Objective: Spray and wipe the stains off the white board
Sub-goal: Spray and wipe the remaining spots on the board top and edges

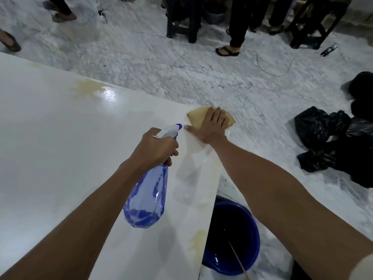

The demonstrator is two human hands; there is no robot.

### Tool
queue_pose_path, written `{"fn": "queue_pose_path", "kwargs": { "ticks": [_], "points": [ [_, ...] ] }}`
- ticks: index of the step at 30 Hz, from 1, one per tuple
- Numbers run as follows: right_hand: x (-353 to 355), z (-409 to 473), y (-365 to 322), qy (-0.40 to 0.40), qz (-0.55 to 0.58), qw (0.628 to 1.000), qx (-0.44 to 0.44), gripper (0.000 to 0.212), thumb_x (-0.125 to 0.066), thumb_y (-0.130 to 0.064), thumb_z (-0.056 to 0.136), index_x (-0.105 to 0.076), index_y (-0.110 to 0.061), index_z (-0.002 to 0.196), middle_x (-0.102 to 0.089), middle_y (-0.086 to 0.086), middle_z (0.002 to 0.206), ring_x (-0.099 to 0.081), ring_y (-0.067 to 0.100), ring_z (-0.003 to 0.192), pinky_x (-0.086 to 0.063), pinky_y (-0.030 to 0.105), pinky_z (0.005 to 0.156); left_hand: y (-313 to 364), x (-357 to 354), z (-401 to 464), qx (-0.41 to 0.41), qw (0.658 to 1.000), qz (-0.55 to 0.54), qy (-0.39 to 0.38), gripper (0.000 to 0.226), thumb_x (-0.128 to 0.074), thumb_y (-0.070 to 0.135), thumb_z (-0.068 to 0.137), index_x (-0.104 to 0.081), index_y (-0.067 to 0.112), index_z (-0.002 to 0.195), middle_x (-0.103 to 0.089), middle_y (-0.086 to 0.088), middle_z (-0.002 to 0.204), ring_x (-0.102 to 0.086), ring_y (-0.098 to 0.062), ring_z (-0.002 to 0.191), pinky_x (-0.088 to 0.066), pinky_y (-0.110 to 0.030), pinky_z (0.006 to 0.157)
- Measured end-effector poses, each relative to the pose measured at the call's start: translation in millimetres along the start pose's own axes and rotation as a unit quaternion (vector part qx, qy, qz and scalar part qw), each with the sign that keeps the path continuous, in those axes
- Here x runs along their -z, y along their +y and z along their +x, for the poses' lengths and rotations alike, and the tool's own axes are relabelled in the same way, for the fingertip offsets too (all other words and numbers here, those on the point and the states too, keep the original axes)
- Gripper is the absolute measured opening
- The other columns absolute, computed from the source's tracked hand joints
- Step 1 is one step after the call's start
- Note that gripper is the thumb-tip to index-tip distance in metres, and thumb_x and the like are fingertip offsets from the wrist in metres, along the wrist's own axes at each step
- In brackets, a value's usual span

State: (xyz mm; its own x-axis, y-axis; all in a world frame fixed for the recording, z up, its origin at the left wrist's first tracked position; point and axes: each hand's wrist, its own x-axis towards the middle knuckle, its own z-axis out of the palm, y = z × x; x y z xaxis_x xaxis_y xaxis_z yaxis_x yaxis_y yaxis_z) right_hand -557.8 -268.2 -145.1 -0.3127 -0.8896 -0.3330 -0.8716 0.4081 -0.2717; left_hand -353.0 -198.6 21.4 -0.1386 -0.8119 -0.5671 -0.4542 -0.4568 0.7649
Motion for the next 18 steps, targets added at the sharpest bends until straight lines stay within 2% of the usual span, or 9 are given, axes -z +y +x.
{"fn": "queue_pose_path", "kwargs": {
  "ticks": [5, 8, 13, 18],
  "points": [
    [0, 0, -1, 0.034, -0.026, 0.999, 0.003, 0.078, -0.018, -0.058, 0.102, 0.003, -0.009, 0.158, 0.009, 0.023, 0.163, 0.012, 0.041, 0.15, 0.007, 0.057, 0.12, -11, 5, -4, 0.01, 1.0, 0.008, -0.005, 0.039, -0.053, 0.031, 0.07, -0.065, -0.002, 0.087, -0.075, -0.017, 0.081, -0.056, -0.02, 0.04, -0.052, -0.033, 0.059],
    [0, -3, 11, 0.022, -0.044, 0.998, 0.038, 0.072, -0.017, -0.054, 0.104, 0.004, -0.011, 0.158, 0.01, 0.023, 0.163, 0.013, 0.04, 0.15, 0.009, 0.054, 0.121, -12, 5, -9, 0.004, 1.0, 0.004, -0.016, 0.036, -0.054, 0.035, 0.075, -0.062, 0.0, 0.072, -0.073, -0.016, 0.077, -0.054, -0.021, 0.04, -0.051, -0.033, 0.06],
    [2, -21, 20, 0.021, -0.077, 0.995, 0.06, 0.071, -0.017, -0.054, 0.104, 0.002, -0.014, 0.158, 0.009, 0.023, 0.163, 0.011, 0.04, 0.151, 0.009, 0.052, 0.121, -19, 0, -24, 0.002, 1.0, 0.005, -0.027, 0.04, -0.055, 0.039, 0.076, -0.061, 0.0, 0.068, -0.073, -0.017, 0.078, -0.053, -0.021, 0.039, -0.051, -0.033, 0.059],
    [-5, -50, 20, 0.035, -0.073, 0.995, 0.064, 0.067, -0.021, -0.053, 0.104, -0.004, -0.019, 0.159, 0.007, 0.026, 0.163, 0.008, 0.043, 0.15, 0.007, 0.053, 0.121, -28, 3, -36, 0.011, 0.999, 0.013, -0.036, 0.048, -0.053, 0.034, 0.07, -0.063, -0.01, 0.086, -0.075, -0.019, 0.082, -0.054, -0.021, 0.039, -0.053, -0.034, 0.062]
  ]
}}
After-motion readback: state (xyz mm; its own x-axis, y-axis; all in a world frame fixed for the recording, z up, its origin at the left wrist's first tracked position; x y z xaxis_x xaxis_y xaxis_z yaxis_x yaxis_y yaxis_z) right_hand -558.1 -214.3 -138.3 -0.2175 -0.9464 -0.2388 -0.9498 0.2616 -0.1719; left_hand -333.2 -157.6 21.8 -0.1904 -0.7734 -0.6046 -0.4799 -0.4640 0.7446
